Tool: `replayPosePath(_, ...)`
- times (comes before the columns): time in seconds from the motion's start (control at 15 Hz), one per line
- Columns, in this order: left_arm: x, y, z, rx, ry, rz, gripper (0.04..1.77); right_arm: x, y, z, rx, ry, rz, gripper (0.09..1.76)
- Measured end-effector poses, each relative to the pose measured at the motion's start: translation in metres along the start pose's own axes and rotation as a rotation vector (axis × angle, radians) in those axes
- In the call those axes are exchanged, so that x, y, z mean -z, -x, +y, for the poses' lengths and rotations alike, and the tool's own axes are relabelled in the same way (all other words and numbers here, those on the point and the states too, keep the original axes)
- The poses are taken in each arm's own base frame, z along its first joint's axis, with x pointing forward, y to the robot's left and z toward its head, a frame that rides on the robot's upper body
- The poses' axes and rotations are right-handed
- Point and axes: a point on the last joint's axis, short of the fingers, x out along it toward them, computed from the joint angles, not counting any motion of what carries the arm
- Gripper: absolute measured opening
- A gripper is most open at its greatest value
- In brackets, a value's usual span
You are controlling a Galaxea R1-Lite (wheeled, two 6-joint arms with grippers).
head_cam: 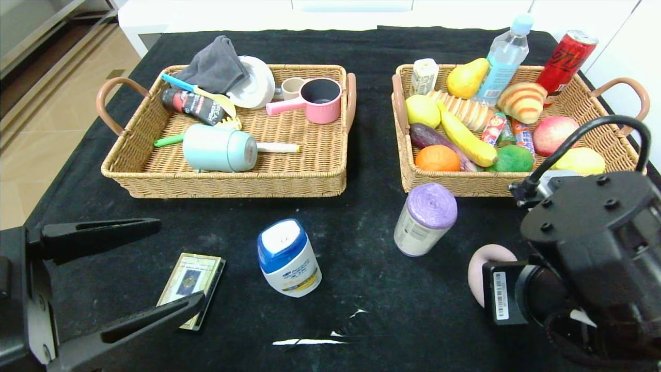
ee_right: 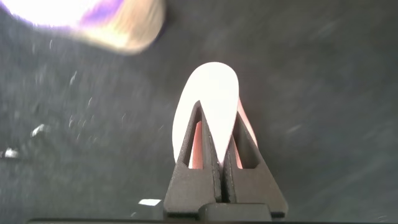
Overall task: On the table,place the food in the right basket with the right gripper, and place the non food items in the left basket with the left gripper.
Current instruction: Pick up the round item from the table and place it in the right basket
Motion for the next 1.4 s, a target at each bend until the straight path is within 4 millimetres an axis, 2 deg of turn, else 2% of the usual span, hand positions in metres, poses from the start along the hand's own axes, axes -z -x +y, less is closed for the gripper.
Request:
replayPosePath(0.4,-0.002,0.003,0.0,-0.005,-0.003,-0.013,1.72,-0.045,0.006,-0.023,0.025,-0.009,-0.104,0.16)
replayPosePath(0.6,-0.002,0.003,0.0,-0.006,-0.005,-0.016,1.72,-0.068,0.002,-0.04,0.035,-0.025,-0.139,0.16)
replayPosePath(0.8,-0.002,0.003,0.0,-0.006,-0.005,-0.016,1.72,-0.094,-0.008,-0.052,0.029,-0.075,-0.233,0.16)
replayPosePath(1.0,-0.002,0.003,0.0,-0.006,-0.005,-0.015,1.72,-0.113,-0.02,-0.056,0.024,-0.084,-0.35,0.16)
replayPosePath(1.4,-0.001,0.002,0.0,-0.005,-0.005,-0.01,1.72,-0.132,-0.045,-0.058,0.036,-0.091,-0.483,0.16)
